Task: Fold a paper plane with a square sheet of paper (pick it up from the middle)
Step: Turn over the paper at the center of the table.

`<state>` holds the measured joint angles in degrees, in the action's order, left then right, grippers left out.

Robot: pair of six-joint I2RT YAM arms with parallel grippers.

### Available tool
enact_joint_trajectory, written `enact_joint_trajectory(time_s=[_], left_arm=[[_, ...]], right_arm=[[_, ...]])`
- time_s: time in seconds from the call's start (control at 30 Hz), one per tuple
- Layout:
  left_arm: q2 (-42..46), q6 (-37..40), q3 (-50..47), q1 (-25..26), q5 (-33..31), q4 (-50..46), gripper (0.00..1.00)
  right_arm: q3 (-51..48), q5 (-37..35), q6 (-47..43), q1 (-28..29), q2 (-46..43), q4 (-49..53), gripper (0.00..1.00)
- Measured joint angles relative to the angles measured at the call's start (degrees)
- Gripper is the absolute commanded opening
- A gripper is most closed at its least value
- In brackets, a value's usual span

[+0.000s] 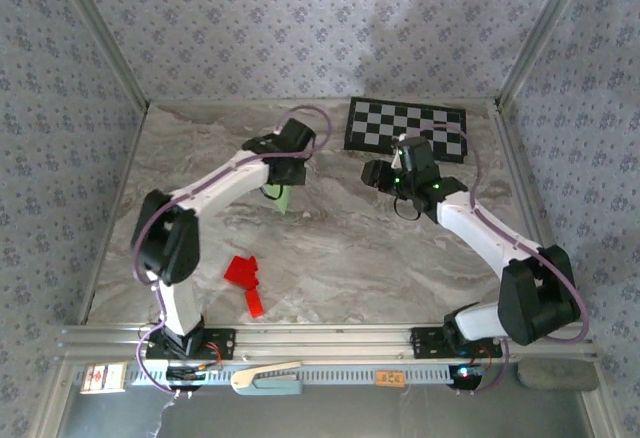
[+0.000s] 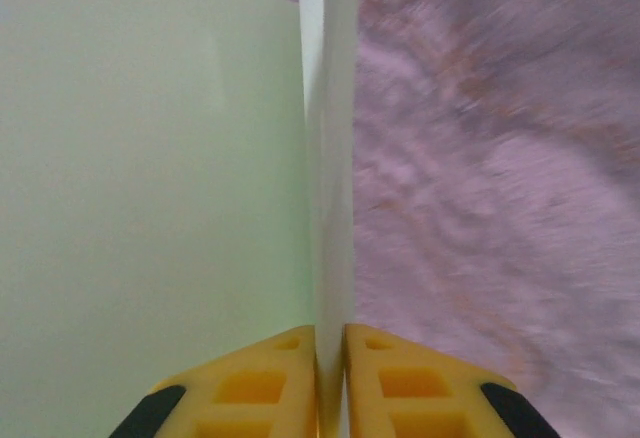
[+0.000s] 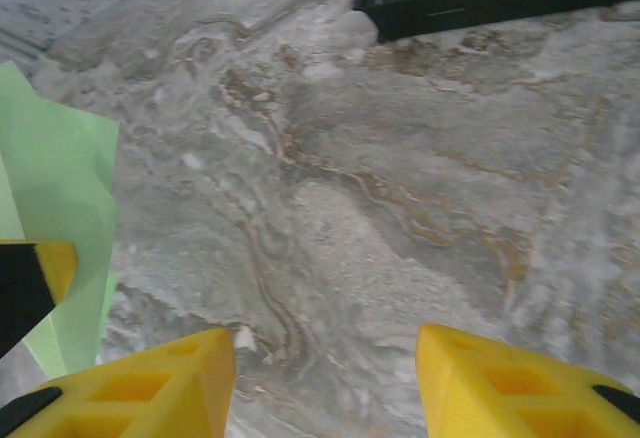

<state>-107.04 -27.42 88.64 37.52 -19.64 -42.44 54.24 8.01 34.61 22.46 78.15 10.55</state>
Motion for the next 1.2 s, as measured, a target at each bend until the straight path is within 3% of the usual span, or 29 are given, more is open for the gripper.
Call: enact_joint_trajectory(time_s=[0.23,0.57,1.03,1.2], left_arm=[[-15.52,0.39,8.87,3.91,-14.38,-10.51,0.14],[-24.02,-0.24,13.92,5.97,-19.39,-14.84,0.20],[-23.56,-4.11,14.60,6.62,-10.12,-14.36,0.40],[-18.08,-7.28,11.23,6.93,1.14,-9.70,0.42]], right_arm=[[-3.80,-4.33,-0.17,-0.48,-2.97,2.36,0.52],[-5.35,-5.27,-0.09,-0.87,-3.54,3.15,0.52],[-5.35,-5.05,0.48,-1.22,-2.73,3.06,0.52],[-5.35,-5.09,1.62,-1.99,-2.73,3.06,0.53]])
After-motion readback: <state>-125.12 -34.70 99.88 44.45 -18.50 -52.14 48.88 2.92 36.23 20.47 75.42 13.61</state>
